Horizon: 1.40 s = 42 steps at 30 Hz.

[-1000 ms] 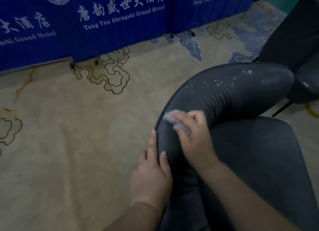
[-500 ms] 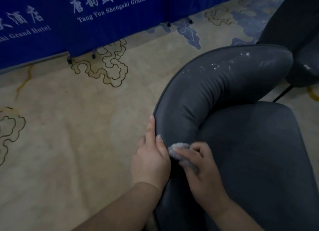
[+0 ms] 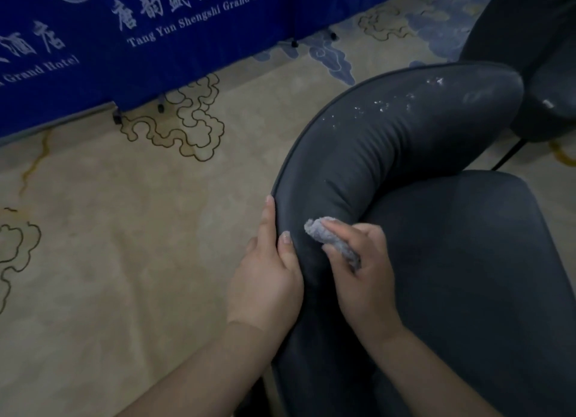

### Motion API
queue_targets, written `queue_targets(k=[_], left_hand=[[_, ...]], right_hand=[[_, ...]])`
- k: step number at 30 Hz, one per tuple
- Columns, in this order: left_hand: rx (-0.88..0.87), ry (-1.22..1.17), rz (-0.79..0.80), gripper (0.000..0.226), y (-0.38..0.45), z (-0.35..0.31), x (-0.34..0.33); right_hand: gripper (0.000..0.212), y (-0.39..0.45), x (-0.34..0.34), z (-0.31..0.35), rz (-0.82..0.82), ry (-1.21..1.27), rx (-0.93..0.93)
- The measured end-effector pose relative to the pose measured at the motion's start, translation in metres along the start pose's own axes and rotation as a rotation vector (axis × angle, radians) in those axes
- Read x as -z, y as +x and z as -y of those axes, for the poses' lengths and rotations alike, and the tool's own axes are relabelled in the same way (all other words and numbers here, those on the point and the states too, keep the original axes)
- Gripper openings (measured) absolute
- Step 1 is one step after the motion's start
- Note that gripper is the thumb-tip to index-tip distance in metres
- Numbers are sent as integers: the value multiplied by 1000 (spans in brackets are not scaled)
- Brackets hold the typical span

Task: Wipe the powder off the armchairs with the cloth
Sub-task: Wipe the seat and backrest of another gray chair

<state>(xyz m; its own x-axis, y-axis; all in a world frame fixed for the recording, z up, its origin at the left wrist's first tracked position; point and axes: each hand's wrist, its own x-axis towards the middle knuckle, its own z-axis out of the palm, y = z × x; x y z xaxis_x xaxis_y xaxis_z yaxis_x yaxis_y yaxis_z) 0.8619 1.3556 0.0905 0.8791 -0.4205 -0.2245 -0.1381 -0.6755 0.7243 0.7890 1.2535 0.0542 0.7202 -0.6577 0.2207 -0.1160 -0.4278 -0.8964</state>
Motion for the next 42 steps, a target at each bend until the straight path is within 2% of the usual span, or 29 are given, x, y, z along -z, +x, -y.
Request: queue_targets(k=[2,5,8,13,15,18,20,22,26,28,30,32,35,38,40,42], left_hand=[[1,54,33,54,15,-5,4],[2,70,31,54,57,-16,2],[-20,126,75,53,96,-30,-1],[-25,57,156,43,146,-44,1],[-10,43,158,45,159,-46,0],[-9,-13,154,45,163,-42,-5],[-9,-29,145,43,163,-39,-6],[-24,-39,151,41,162,-38,-5],[-88,-11,203,34,163,-41,-2],[-115,39,211,37,166,-40,-2],[-138,59,213,41,167,-39,-2],[-146,60,212,42,167,-39,-2],[-156,55,207,42,165,-38,-1],[-133,40,241,42,166,-39,1],[-130,46,251,40,165,-41,1],[-133,48,235,39,164,-40,1]], right_hand=[[34,10,-2,-5,-14,-28,-22],[34,63,-13,-13,-68,-79,61],[35,100,-18,-19,-116,-83,65],[32,62,-21,-14,-126,-70,71],[31,77,-22,-17,-119,-100,73],[33,133,-26,-20,-193,-254,56],[33,161,-28,-20,-230,-267,3],[31,159,-30,-16,-236,-265,-49],[30,129,-37,0,-183,-270,-2],[28,156,-31,-5,-162,-353,21],[27,197,-23,-16,-201,-471,23],[26,220,-22,-20,-252,-485,-39],[27,196,-37,-11,-279,-443,-43],[28,170,-46,4,-168,-401,-3],[27,190,-36,-2,-143,-463,18],[27,220,-22,-19,-204,-542,1]])
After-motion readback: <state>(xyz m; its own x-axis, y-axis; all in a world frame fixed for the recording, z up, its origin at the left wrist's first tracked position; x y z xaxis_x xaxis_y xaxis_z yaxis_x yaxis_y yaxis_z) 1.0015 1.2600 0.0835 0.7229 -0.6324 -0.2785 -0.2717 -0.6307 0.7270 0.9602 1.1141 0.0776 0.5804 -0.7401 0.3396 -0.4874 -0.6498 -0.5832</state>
